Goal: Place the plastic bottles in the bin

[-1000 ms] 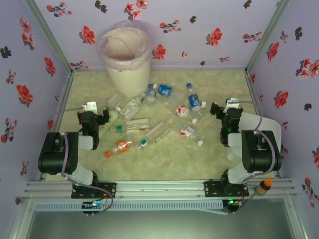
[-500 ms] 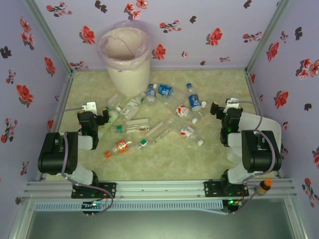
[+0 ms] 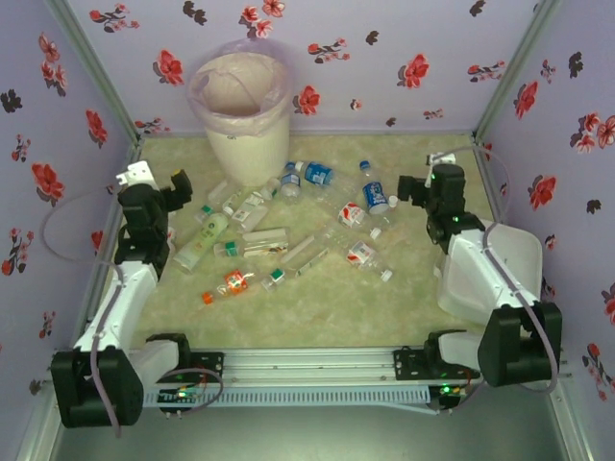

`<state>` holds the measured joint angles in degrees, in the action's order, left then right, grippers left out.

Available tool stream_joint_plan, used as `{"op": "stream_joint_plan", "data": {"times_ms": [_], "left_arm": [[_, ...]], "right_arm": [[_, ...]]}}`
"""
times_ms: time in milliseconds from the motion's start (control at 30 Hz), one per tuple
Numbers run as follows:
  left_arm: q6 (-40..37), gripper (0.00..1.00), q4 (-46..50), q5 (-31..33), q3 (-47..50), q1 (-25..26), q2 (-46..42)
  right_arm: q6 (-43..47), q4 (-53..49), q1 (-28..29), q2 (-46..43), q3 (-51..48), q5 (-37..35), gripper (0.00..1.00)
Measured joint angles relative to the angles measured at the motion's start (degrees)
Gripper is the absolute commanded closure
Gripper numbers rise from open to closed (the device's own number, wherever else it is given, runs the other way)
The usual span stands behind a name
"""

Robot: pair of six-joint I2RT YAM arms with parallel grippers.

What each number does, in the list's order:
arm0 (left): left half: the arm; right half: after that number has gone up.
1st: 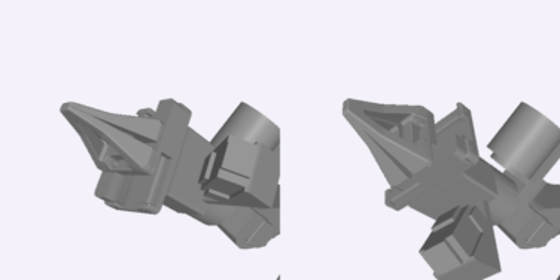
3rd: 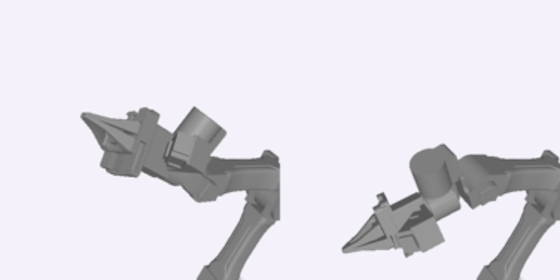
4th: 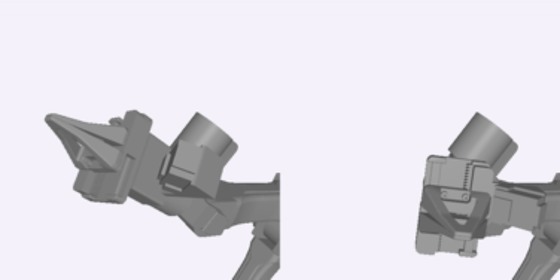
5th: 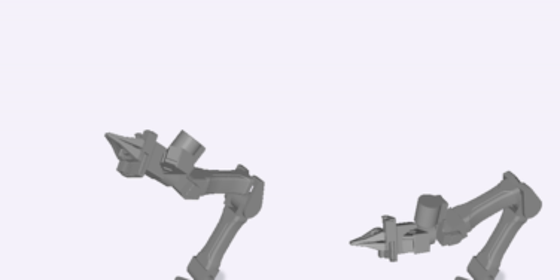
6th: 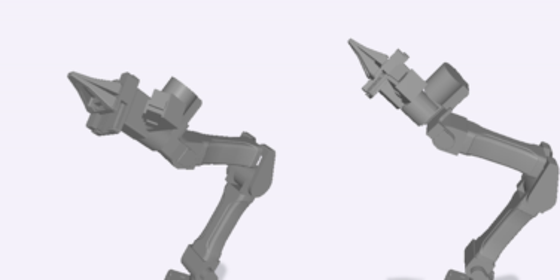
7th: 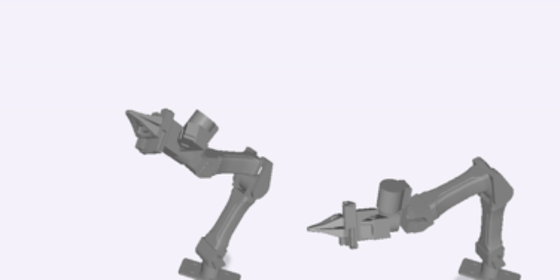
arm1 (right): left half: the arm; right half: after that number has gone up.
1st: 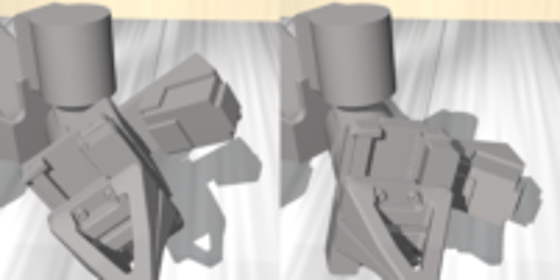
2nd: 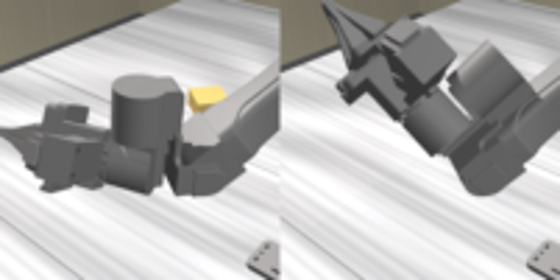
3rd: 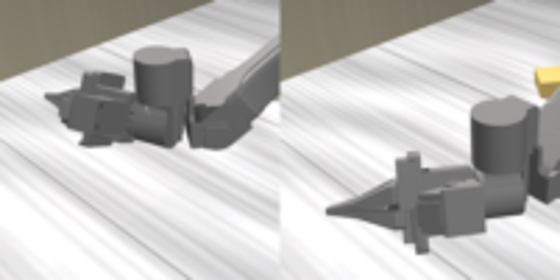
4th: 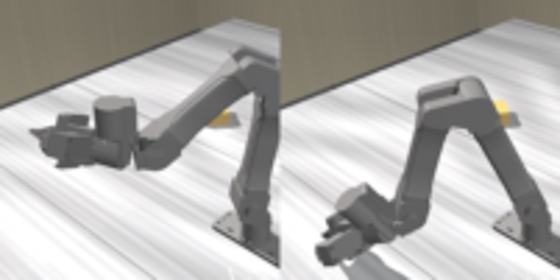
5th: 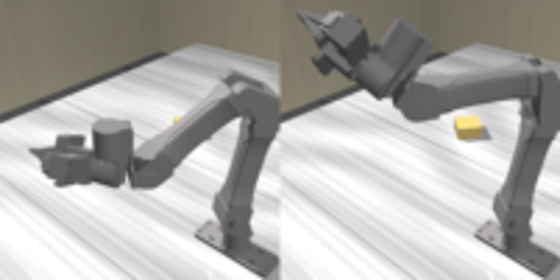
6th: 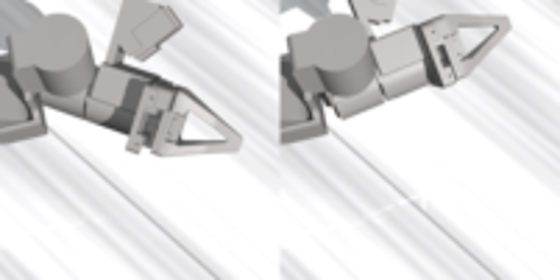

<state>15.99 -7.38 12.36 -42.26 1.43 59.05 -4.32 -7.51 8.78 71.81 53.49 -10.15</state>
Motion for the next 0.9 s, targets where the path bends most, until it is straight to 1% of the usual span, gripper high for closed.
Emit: {"op": "stream_joint_plan", "data": {"times_ms": [100,167,233,300,400,533,600,667,733,900], "left_arm": [[5.9,0.0,10.0,-2.4,-4.2,0.9,-0.4],[8.9,0.0,15.6,-4.1,-6.0,1.9,-0.4],[11.2,0.01,20.6,-5.6,-7.6,3.3,-0.4],[13.0,0.02,24.8,-7.0,-9.3,5.0,-0.4],[15.0,0.02,29.1,-8.6,-11.5,7.4,-0.4],[16.5,0.03,32.7,-10.2,-13.4,11.4,-0.4],[16.8,0.03,33.9,-10.7,-13.7,13.1,-0.4],[17.1,0.03,34.8,-11.1,-13.8,13.8,-0.4],[17.6,0.04,35.5,-11.2,-13.8,14.0,-0.4],[18.9,0.04,35.5,-11.1,-13.8,14.1,-0.4]], "right_arm": [[-1.3,-11.2,3.7,4.5,9.6,0.1,0.06],[-2.2,-16.3,5.9,8.8,14.7,0.3,0.09],[-2.4,-20.3,7.6,13.8,18.7,1.0,0.15],[-2.9,-23.7,8.7,19.4,22.9,1.9,0.18],[-3.2,-27.1,9.4,27.6,29.0,3.1,0.22],[-3.4,-29.8,8.7,36.6,36.2,3.4,0.25],[-3.6,-30.4,8.3,40.3,39.4,3.6,0.28],[-3.7,-30.9,7.7,43.1,42.0,4.2,0.37],[-3.8,-31.3,7.0,45.4,43.9,4.9,0.36],[-3.7,-31.9,5.4,49.8,47.7,6.6,0.24]]}}
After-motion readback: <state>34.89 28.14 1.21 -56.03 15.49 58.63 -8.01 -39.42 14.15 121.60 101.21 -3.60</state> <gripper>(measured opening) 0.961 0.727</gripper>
